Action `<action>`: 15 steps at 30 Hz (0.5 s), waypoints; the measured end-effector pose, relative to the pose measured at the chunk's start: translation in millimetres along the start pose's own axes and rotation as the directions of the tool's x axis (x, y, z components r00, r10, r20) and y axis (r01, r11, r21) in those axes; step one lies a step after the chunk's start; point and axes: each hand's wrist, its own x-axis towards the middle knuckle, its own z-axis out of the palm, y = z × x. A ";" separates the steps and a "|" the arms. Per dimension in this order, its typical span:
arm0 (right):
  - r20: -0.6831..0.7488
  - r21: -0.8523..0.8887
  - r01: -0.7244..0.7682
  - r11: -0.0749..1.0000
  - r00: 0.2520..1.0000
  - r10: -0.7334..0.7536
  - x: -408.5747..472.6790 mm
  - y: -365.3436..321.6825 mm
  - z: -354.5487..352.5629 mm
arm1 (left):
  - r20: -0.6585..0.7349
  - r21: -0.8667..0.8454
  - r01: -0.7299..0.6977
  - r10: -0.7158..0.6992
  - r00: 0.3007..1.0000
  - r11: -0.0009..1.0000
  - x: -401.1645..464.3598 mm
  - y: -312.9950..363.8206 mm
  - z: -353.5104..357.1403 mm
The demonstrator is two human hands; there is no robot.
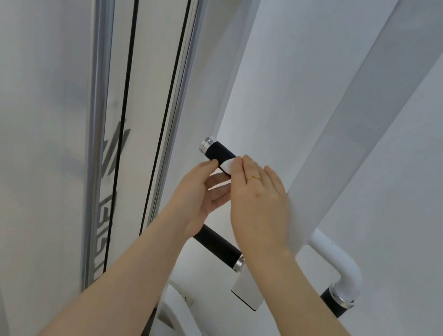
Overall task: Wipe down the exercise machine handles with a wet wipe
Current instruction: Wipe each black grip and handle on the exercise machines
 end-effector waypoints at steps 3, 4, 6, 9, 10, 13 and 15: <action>0.140 0.053 -0.003 0.999 0.990 -0.005 14.4 -6.5 -16.8 | -0.073 0.155 -0.071 0.083 0.994 0.985 4.3 4.5 -3.7; 0.241 0.091 -0.007 0.996 0.970 -0.016 25.6 -9.1 -21.1 | -0.104 0.241 -0.099 0.127 0.986 0.965 5.2 5.2 -5.0; 0.409 0.202 -0.104 0.974 0.913 0.012 52.0 -13.7 -20.8 | -0.143 0.318 -0.129 0.182 0.973 0.939 6.2 6.2 -7.9; 0.590 0.425 -0.301 0.854 0.807 -0.009 88.6 -9.1 -22.8 | -0.147 0.270 -0.124 0.168 0.975 0.955 8.6 8.0 -9.7; 0.628 0.469 -0.358 0.807 0.778 -0.020 95.8 -4.4 -23.0 | -0.143 0.257 -0.123 0.164 0.976 0.958 8.9 8.4 -9.3; 0.713 0.442 -0.467 0.766 0.701 0.016 98.8 10.2 -24.6 | -0.123 0.234 -0.135 0.167 0.978 0.963 9.5 4.7 -7.8; 0.712 0.326 -0.413 0.850 0.699 0.066 90.8 15.6 -23.2 | -0.108 0.211 -0.121 0.146 0.983 0.970 10.1 2.3 -6.9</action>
